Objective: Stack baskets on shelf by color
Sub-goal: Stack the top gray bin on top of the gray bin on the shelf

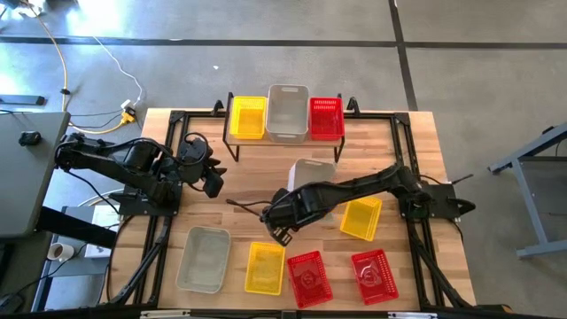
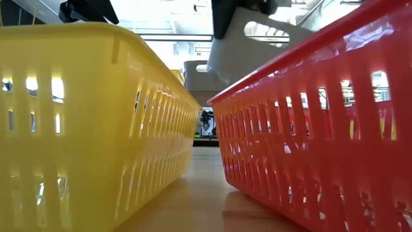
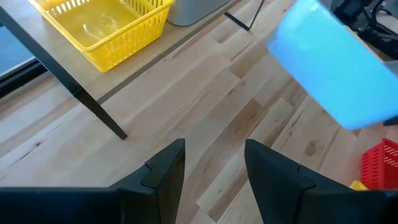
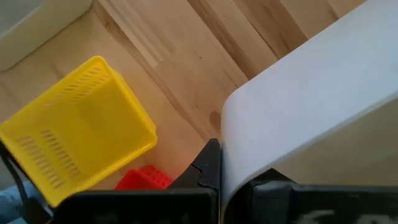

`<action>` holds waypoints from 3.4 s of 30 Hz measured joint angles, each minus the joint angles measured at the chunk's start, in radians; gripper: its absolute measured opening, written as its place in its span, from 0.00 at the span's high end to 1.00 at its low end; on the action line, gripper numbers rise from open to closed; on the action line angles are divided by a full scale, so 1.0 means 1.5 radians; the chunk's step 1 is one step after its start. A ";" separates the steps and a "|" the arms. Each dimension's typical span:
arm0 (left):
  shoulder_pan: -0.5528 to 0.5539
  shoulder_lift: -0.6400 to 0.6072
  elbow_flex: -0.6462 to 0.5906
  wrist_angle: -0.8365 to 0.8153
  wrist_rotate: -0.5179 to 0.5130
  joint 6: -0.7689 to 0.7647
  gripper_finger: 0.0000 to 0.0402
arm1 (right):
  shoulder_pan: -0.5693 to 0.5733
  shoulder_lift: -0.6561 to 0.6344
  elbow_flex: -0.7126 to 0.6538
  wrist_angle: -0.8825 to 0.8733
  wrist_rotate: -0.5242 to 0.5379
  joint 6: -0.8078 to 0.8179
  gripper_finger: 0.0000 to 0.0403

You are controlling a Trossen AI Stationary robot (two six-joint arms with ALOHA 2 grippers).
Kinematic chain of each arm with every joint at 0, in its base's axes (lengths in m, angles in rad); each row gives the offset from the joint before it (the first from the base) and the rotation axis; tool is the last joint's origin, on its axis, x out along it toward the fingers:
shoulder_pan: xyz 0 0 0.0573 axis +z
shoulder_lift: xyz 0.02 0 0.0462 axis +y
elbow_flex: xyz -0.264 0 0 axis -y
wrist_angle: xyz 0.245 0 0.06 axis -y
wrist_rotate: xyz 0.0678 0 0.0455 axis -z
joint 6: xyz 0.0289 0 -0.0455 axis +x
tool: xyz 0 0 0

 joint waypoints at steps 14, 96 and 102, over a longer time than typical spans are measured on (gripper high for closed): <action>0.000 0.000 0.000 0.000 0.001 0.000 0.61 | -0.026 0.106 0.000 0.019 -0.029 -0.032 1.00; -0.054 0.220 0.000 0.427 0.179 0.389 0.48 | -0.018 -0.187 0.065 -0.116 0.368 0.004 0.76; -0.043 0.281 0.000 0.467 0.177 0.414 0.45 | -0.043 -0.232 0.065 -0.116 0.388 -0.036 0.76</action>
